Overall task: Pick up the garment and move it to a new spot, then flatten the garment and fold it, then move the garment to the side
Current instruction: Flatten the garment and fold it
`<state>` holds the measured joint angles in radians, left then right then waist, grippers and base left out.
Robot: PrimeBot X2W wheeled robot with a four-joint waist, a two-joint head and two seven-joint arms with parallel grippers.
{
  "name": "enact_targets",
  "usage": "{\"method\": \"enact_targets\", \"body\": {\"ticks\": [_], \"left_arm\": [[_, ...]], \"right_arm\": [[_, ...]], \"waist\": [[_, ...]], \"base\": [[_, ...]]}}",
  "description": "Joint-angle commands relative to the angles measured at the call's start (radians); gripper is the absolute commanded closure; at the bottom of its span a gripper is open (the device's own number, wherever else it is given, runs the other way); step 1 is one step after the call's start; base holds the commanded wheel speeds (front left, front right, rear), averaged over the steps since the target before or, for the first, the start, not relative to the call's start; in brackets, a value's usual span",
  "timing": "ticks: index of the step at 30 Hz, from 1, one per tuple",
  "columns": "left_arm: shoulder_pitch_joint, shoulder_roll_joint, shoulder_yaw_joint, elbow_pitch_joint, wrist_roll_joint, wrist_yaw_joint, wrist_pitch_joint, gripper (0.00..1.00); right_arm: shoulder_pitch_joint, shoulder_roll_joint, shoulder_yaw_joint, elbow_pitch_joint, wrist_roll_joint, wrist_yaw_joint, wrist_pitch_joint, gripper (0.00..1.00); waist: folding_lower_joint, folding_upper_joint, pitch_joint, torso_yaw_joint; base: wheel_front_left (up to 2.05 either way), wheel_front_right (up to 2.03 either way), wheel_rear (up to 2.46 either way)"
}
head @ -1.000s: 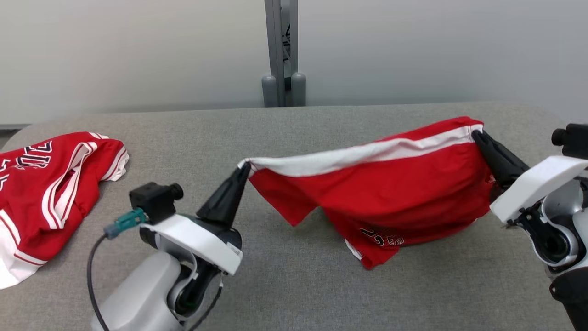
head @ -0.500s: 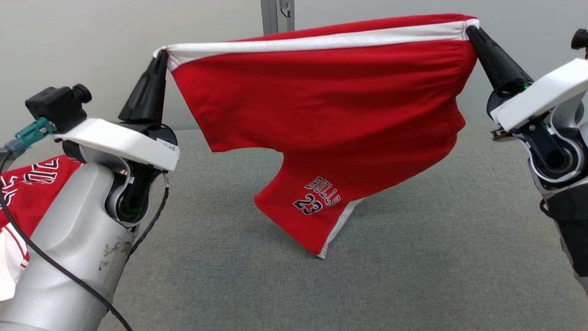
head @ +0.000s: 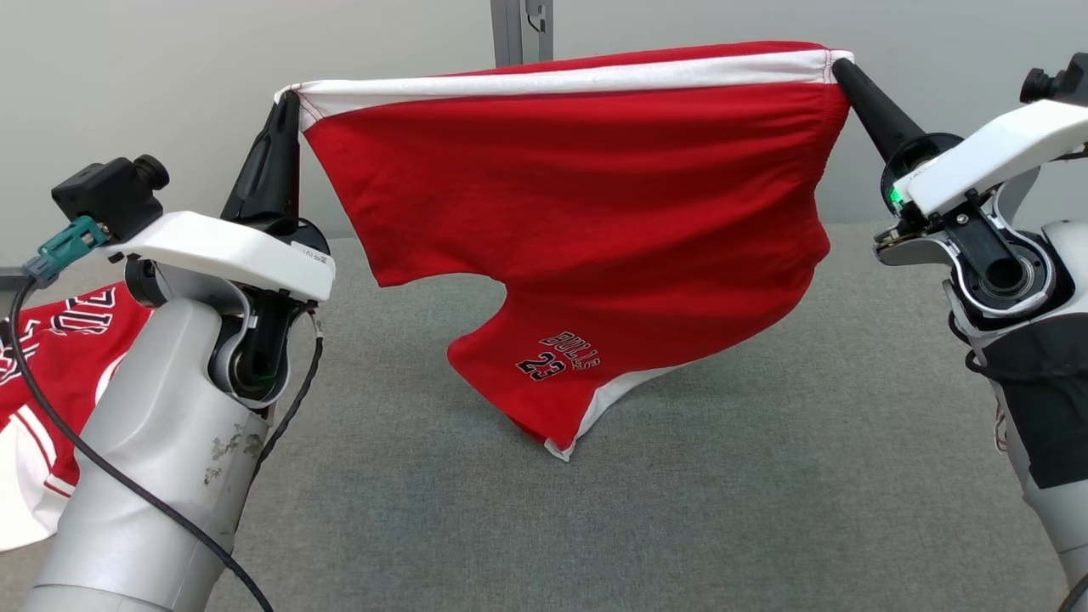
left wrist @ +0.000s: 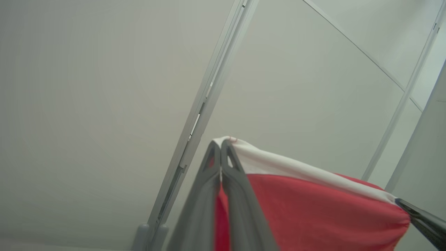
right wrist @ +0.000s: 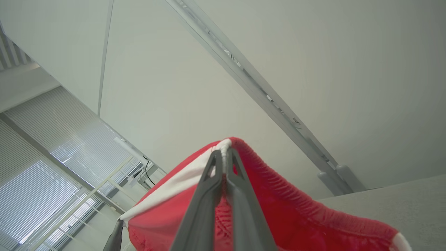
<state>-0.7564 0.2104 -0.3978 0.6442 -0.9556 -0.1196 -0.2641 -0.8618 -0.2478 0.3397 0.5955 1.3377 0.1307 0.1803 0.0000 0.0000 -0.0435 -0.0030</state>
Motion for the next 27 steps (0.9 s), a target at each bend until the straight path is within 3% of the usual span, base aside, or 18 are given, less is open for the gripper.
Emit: {"method": "enact_targets", "body": {"ticks": [1, 5, 10, 14, 18, 22, 27], "left_arm": [[-0.012, 0.005, 0.006, 0.013, 0.000, -0.002, 0.000, 1.00], [-0.072, 0.004, 0.009, 0.046, -0.011, -0.002, 0.026, 1.00], [-0.238, 0.014, 0.031, 0.098, -0.024, 0.009, 0.073, 1.00], [-0.432, -0.002, 0.026, 0.158, 0.008, 0.023, 0.072, 1.00], [-0.584, -0.020, 0.040, 0.201, 0.025, 0.023, 0.037, 1.00], [-0.765, -0.047, 0.139, 0.186, 0.085, 0.024, -0.002, 1.00], [-0.739, -0.101, 0.291, 0.059, 0.241, 0.014, 0.000, 1.00]], "right_arm": [[-0.023, -0.009, 0.010, 0.006, -0.014, 0.000, -0.002, 1.00], [-0.086, -0.015, 0.030, 0.028, -0.033, 0.000, 0.002, 1.00], [-0.258, -0.006, 0.046, 0.058, -0.053, 0.000, 0.017, 1.00], [-0.435, -0.012, 0.051, 0.097, -0.091, 0.000, -0.039, 1.00], [-0.569, 0.005, 0.063, 0.115, -0.114, 0.001, -0.106, 1.00], [-0.701, 0.013, 0.094, 0.106, -0.129, 0.000, -0.258, 1.00], [-0.720, 0.001, 0.175, 0.098, -0.110, 0.001, -0.333, 1.00]], "waist": [[0.0000, 0.0000, 0.013, -0.001], [0.0000, 0.0000, 0.082, -0.007], [0.0000, 0.0000, 0.265, -0.013], [0.0000, 0.0000, 0.427, 0.000], [0.0000, 0.0000, 0.509, 0.009], [0.0000, 0.0000, 0.598, 0.025], [0.0000, 0.0000, 0.662, 0.041]], "base": [[0.00, 0.00, 0.00], [0.00, 0.00, 0.00], [0.00, 0.00, 0.00], [0.00, 0.00, 0.00], [0.00, 0.00, 0.00], [0.00, 0.00, 0.00], [0.00, 0.00, 0.00]]}}
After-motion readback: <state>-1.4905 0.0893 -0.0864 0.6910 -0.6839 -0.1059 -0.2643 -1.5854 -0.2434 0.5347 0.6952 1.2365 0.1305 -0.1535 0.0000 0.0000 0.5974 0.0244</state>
